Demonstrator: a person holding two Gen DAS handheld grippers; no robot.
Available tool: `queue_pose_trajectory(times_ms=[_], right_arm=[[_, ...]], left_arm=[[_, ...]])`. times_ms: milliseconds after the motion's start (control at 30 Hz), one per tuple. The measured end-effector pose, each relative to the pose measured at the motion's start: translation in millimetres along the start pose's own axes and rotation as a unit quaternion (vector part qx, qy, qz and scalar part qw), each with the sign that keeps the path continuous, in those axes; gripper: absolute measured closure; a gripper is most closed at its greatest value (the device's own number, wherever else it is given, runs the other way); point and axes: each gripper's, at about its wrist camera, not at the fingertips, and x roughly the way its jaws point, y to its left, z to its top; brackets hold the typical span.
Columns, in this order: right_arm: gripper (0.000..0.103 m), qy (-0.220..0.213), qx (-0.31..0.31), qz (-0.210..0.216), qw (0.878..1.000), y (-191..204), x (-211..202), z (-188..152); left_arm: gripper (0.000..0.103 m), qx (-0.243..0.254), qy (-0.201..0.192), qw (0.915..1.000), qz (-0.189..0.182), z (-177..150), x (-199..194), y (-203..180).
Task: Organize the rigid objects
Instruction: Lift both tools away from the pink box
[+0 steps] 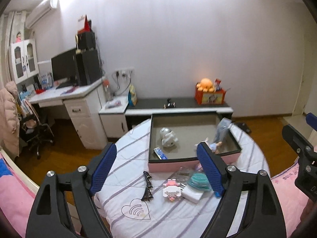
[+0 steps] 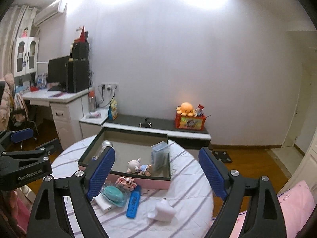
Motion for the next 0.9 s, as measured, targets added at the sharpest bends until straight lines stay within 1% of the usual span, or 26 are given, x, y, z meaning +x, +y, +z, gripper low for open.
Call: queue_pose_trajectory(times_ms=[33,100,133,200,267,400,600,700,900], right_arm=[[0.012,-0.008,0.002,-0.005,1.0,-1,-10,0],[0.012,-0.022,0.007,-0.007,1.0,-2,-26,-1],[0.012,-0.028,0.01,-0.005,1.0,-3,-35,-2],[0.012,-0.037,0.015,-0.002,0.999,-3,-47,-4],[0.012,-0.043,0.016,-0.007,0.999,-3,-56,-5],[0.012,-0.05,0.022,-0.018,0.998,-5,-71,-12],[0.012,-0.061,0.036,-0.038,0.997,-11,-85,-18],[0.012,-0.06,0.044,-0.029,0.997,-14,-88,-23],[0.012,-0.064,0.027,-0.024,0.997,-5,-90,-23]], left_arm=[[0.013,0.003,-0.014,0.9999,0.002,-1,-11,-1],[0.003,0.005,-0.041,0.9991,0.005,-4,-30,-3],[0.001,0.006,-0.054,0.9985,0.003,-6,-40,-4],[0.0,0.006,-0.074,0.9972,-0.005,-9,-56,-4],[0.0,0.006,-0.084,0.9964,-0.011,-12,-68,-3],[0.0,0.002,-0.091,0.9958,-0.009,-17,-81,-3],[0.0,0.0,-0.091,0.9958,0.0,-27,-88,-5],[0.0,0.007,-0.086,0.9963,0.004,-30,-87,-8],[0.0,0.009,-0.086,0.9962,0.005,-30,-88,-10]])
